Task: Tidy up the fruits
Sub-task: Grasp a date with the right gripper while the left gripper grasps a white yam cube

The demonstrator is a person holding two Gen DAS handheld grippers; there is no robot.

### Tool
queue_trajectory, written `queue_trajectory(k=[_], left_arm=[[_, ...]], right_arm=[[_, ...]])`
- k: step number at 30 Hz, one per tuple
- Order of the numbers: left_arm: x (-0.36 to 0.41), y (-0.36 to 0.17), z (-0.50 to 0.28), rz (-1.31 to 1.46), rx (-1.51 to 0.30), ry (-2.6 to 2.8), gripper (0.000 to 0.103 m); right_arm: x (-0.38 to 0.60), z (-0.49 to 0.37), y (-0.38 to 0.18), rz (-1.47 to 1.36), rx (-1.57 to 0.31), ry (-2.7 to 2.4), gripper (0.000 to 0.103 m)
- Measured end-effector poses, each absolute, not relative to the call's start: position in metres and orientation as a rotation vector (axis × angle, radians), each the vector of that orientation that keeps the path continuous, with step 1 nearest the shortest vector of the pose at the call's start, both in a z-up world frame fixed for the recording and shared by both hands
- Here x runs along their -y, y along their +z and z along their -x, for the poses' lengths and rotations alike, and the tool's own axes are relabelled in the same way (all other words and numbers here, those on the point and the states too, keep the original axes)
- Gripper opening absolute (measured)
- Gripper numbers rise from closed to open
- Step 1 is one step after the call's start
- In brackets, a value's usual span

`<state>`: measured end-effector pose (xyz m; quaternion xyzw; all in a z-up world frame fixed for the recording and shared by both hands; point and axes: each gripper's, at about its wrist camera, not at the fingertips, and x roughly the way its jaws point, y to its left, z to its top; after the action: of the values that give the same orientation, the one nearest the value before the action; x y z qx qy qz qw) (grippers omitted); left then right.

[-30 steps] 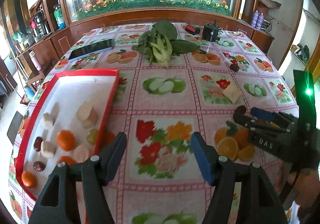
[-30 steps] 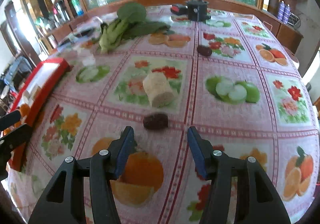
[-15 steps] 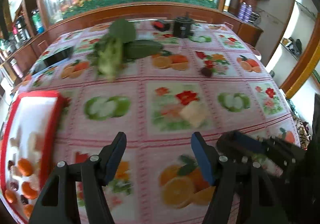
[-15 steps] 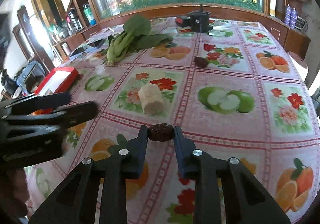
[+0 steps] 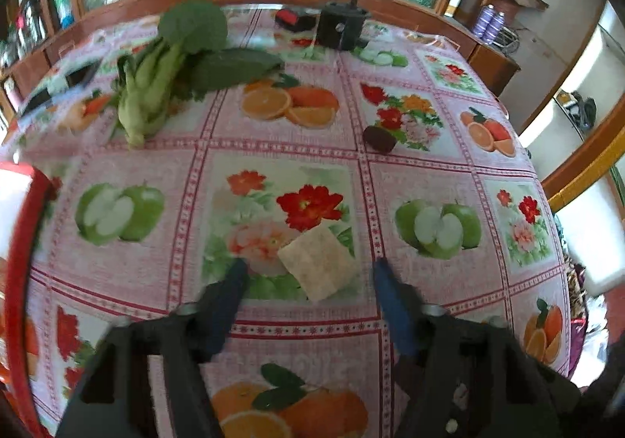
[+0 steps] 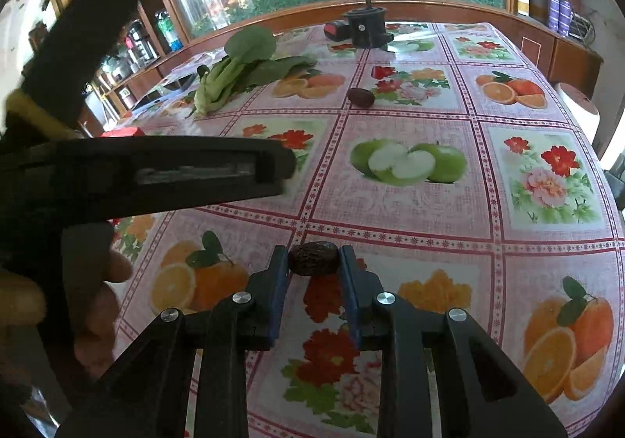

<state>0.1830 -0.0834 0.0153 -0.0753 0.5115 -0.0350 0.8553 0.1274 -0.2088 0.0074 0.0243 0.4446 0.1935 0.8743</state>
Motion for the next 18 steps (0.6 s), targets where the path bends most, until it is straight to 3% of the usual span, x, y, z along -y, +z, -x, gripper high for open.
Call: queue_trajectory(k=[3, 6, 18], left_arm=[[0.082, 0.016, -0.184, 0.176, -1.047, -0.082, 0.039], [0.077, 0.015, -0.183, 0.197, -1.043, -0.102, 0.033], [0.046, 0.017, -0.133, 0.131, -1.032, -0.103, 0.034]], right_arm=[[0.209, -0.127, 0.008, -0.053, -0.925, 0.399, 0.026], [0.208, -0.127, 0.008, -0.049, -0.927, 0.386, 0.026], [0.207, -0.109, 0.016, -0.038, -0.921, 0.341, 0.026]])
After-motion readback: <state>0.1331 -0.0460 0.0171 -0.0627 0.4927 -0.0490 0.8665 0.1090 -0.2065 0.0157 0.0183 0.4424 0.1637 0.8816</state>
